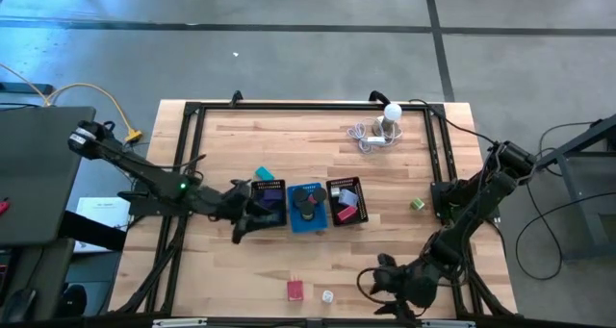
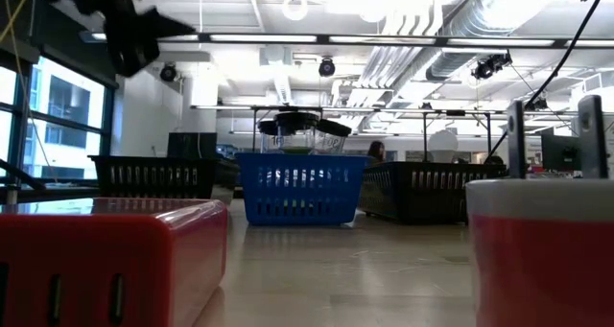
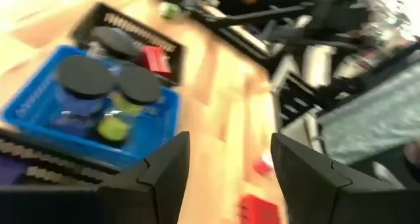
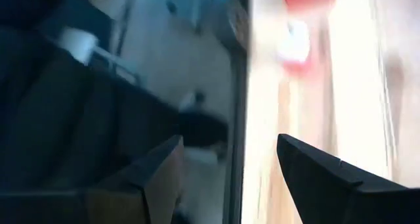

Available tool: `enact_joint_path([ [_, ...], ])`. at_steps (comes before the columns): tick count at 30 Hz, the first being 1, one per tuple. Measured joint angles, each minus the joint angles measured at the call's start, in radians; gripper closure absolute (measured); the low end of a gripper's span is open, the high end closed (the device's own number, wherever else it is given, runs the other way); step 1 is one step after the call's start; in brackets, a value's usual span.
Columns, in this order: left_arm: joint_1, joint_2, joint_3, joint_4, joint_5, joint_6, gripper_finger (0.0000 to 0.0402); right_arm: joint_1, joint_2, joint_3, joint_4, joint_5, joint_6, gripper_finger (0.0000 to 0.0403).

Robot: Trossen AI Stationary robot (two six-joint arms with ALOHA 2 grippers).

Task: Pick & Place Office items
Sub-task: Put the green charger adapter into the right black bin

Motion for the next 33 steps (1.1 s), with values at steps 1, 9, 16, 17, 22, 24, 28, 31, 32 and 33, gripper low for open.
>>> enact_joint_path([
  [1, -0.015, -0.005, 0.000, 0.011, -0.002, 0.008, 0.0194, 0.000, 0.000, 0.000, -0.045, -0.028, 0.051, 0.0167],
  [9, -0.082, 0.017, 0.000, 0.090, -0.018, 0.042, 0.0194, -0.050, 0.000, 0.000, -0.647, -0.008, 0.435, 0.0167],
  [16, -0.089, 0.032, -0.002, 0.096, -0.037, 0.049, 0.0194, -0.164, -0.003, 0.000, -1.123, 0.076, 0.669, 0.0167],
  [17, -0.085, 0.032, -0.002, 0.099, -0.038, 0.052, 0.0194, -0.189, -0.003, 0.000, -1.154, 0.068, 0.669, 0.0167],
  [22, -0.069, 0.032, -0.002, 0.101, -0.038, 0.053, 0.0194, -0.335, -0.003, 0.000, -1.198, -0.003, 0.549, 0.0167],
  [24, -0.068, 0.032, -0.002, 0.100, -0.038, 0.053, 0.0194, -0.391, -0.003, 0.000, -1.200, -0.004, 0.493, 0.0167],
  [28, -0.068, 0.032, -0.002, 0.100, -0.038, 0.056, 0.0194, -0.474, -0.003, 0.000, -1.242, -0.009, 0.416, 0.0167],
  [31, -0.068, 0.032, -0.002, 0.100, -0.037, 0.077, 0.0194, -0.500, -0.003, 0.000, -1.326, -0.011, 0.383, 0.0167],
  [32, -0.068, 0.032, -0.002, 0.100, -0.037, 0.085, 0.0194, -0.503, -0.003, 0.000, -1.345, -0.011, 0.375, 0.0167],
  [33, -0.068, 0.032, -0.002, 0.100, -0.037, 0.091, 0.0194, -0.506, -0.003, 0.000, -1.357, -0.010, 0.369, 0.0167],
])
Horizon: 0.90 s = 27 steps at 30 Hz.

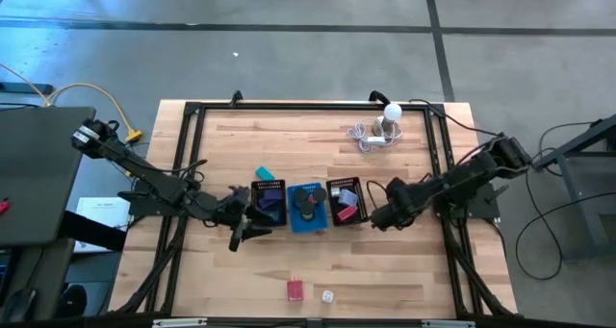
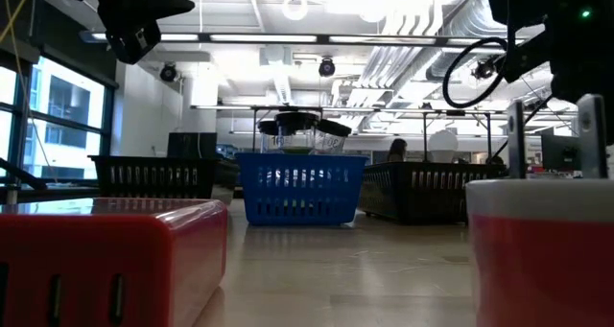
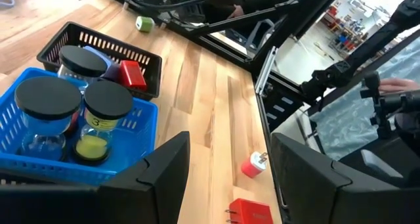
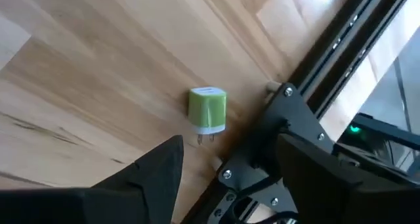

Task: Pick & Place Office items
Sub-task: Put the green charger adapter into the right black bin

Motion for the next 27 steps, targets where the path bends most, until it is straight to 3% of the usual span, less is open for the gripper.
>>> enact_joint_path([
  [4, 0.000, 0.000, 0.000, 0.000, -0.015, 0.007, 0.0194, -0.003, -0.034, -0.023, 0.024, 0.000, -0.059, 0.0167],
  [10, 0.000, 0.000, 0.000, -0.001, -0.030, 0.007, 0.0194, -0.068, -0.134, -0.161, 0.098, -0.035, -0.086, 0.0167],
  [16, 0.000, 0.000, 0.000, -0.001, -0.031, 0.006, 0.0194, -0.116, -0.214, -0.265, 0.270, -0.043, -0.146, 0.0167],
  [27, 0.000, 0.000, 0.000, -0.001, -0.031, 0.004, 0.0194, -0.153, -0.219, -0.341, 0.338, -0.090, -0.205, 0.0167],
])
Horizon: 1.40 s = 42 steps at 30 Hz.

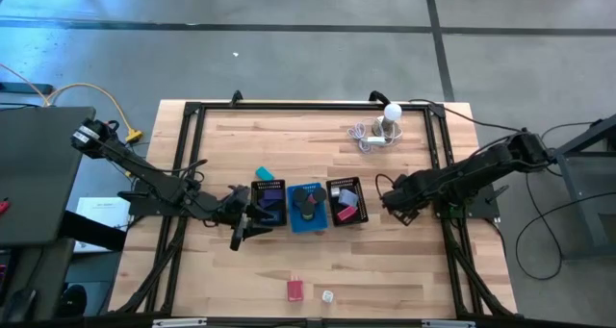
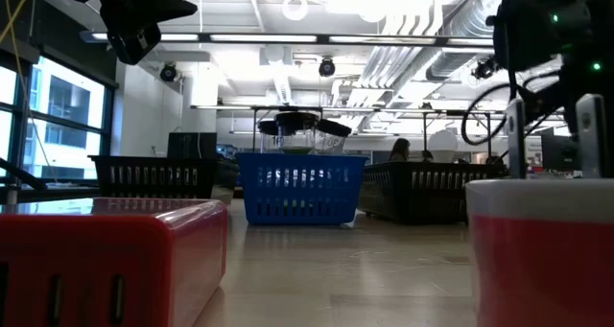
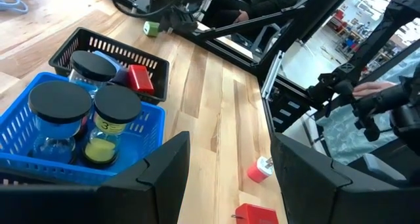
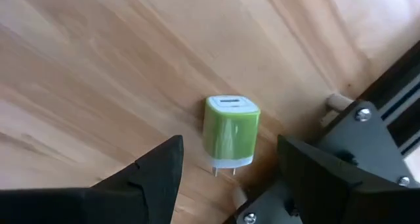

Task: Pick & Place Office items
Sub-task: Put the green charger adapter into the right black bin

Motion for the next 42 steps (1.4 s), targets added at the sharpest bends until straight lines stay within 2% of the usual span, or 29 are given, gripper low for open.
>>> enact_joint_path([
  [10, 0.007, 0.000, 0.000, 0.000, -0.001, -0.002, 0.0194, -0.035, 0.000, -0.096, 0.119, -0.010, -0.043, 0.0167],
  [16, 0.007, 0.000, 0.000, 0.000, -0.002, -0.001, 0.0194, -0.046, -0.001, -0.131, 0.184, -0.066, -0.065, 0.0174],
  [20, 0.007, 0.001, 0.000, 0.000, -0.002, 0.025, 0.0194, -0.046, -0.002, -0.140, 0.213, -0.104, -0.060, 0.0208],
  [26, 0.007, 0.004, 0.000, 0.001, -0.002, 0.077, 0.0194, -0.046, -0.002, -0.141, 0.225, -0.120, -0.061, 0.0285],
  [36, 0.007, 0.004, 0.000, 0.000, -0.002, 0.205, 0.0194, 0.000, 0.000, -0.137, 0.252, -0.145, 0.056, 0.0285],
  [42, 0.007, 0.004, 0.000, 0.000, -0.001, 0.241, 0.0194, 0.086, 0.002, -0.045, 0.240, -0.117, 0.108, 0.0285],
])
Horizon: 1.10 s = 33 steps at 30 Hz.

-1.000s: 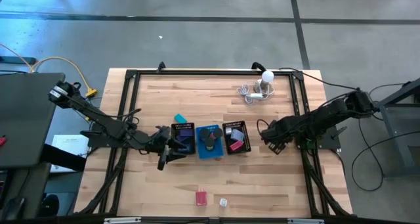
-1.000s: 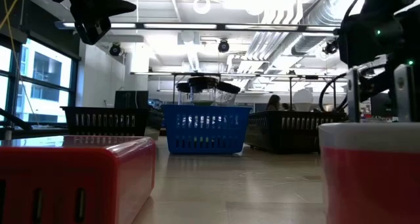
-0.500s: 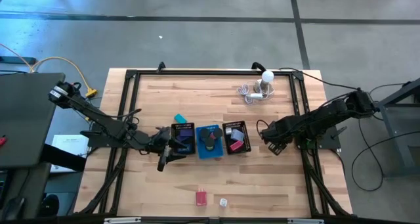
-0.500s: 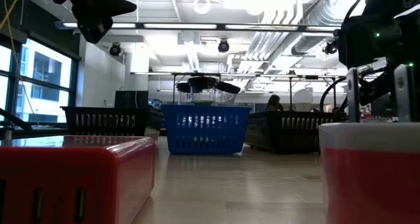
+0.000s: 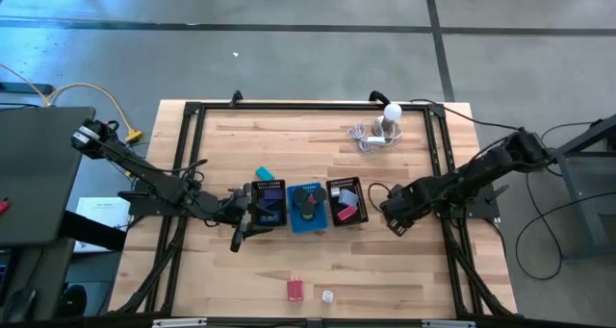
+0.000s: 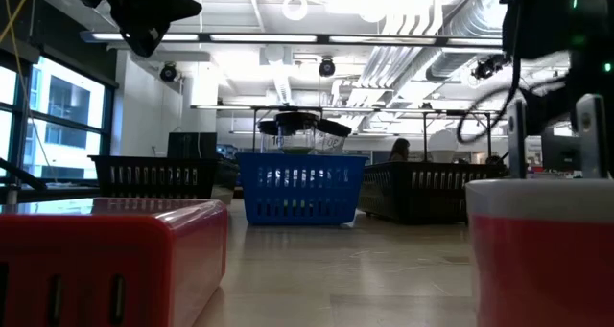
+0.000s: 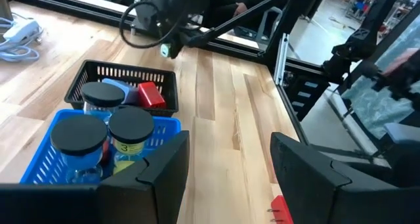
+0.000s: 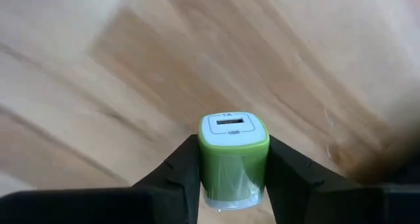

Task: Pick & Place Office items
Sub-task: Put the green charger adapter into the right black bin

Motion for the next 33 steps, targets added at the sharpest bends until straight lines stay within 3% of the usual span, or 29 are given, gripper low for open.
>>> enact_joint_path([
  [8, 0.000, 0.000, 0.000, 0.000, 0.000, 0.000, 0.0194, 0.065, 0.000, 0.225, -0.032, 0.106, -0.013, 0.0285],
  [16, 0.013, 0.000, 0.000, 0.000, 0.000, 0.020, 0.0194, -0.027, 0.000, 0.414, -0.038, 0.172, -0.160, 0.0285],
  [22, 0.013, 0.000, 0.000, -0.001, 0.000, 0.131, 0.0194, -0.139, 0.036, 0.421, 0.079, 0.157, -0.263, 0.0285],
  [28, 0.013, 0.000, 0.000, -0.011, 0.000, 0.135, 0.0194, -0.217, 0.124, 0.422, 0.234, 0.113, -0.362, 0.0285],
  [33, 0.013, 0.000, 0.000, -0.018, 0.000, 0.140, 0.0194, -0.246, 0.212, 0.421, 0.255, 0.111, -0.398, 0.0285],
])
